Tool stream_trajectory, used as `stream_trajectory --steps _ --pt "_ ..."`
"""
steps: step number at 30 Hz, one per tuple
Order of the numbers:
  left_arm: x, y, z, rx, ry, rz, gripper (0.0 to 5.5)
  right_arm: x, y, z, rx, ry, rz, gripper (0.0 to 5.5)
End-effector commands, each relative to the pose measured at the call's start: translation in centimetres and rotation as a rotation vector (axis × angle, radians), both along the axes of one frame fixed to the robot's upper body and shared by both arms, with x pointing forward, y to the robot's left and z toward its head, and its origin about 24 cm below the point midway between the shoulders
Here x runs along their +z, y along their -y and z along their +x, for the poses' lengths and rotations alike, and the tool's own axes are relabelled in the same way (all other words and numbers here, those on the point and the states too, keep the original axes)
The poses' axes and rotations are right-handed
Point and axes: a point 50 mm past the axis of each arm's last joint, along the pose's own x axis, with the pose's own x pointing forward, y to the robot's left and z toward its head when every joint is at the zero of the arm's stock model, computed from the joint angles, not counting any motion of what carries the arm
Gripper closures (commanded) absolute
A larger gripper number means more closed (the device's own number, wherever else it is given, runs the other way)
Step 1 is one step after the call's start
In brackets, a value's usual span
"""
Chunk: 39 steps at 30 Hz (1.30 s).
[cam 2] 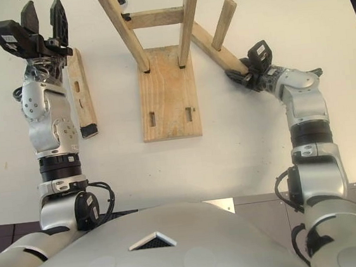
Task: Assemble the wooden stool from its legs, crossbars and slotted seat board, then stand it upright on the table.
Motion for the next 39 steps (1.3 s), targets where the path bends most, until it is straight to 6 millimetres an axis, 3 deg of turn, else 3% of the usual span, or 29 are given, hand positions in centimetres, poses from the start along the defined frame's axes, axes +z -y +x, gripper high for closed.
stream_trajectory --steps 1,6,11,14,18,21,28,39 --pt "0.2 0.1 0.1 -0.014 -0.005 -0.015 2.57 1.8 0.9 1.0 -0.060 0.053 0.039 3.46" --pt "1.7 0.6 0.4 -0.096 0.026 -0.047 2.57 5.2 2.7 2.0 -0.148 0.153 0.073 3.46" --pt "4.8 3.5 0.3 -0.404 0.034 -0.140 2.57 13.1 4.7 3.0 -0.187 0.347 0.163 3.46" --pt "5.3 5.7 -0.5 -0.629 -0.031 -0.220 2.37 17.7 3.7 2.1 -0.064 0.438 0.150 3.46" --pt "5.9 8.1 -1.7 -0.892 -0.106 -0.404 1.78 21.2 0.5 0.3 0.114 0.443 0.277 3.46" --pt "6.6 9.5 -2.1 -1.008 -0.127 -0.486 1.38 22.0 -1.8 -0.8 0.210 0.414 0.351 3.46" --pt "8.3 11.4 -1.3 -1.100 -0.110 -0.639 1.35 21.7 -5.2 -2.7 0.345 0.318 0.500 3.46" --pt "10.4 12.2 -1.6 -1.276 0.029 -0.778 1.35 20.0 -6.8 -3.9 0.464 0.126 0.675 3.46"
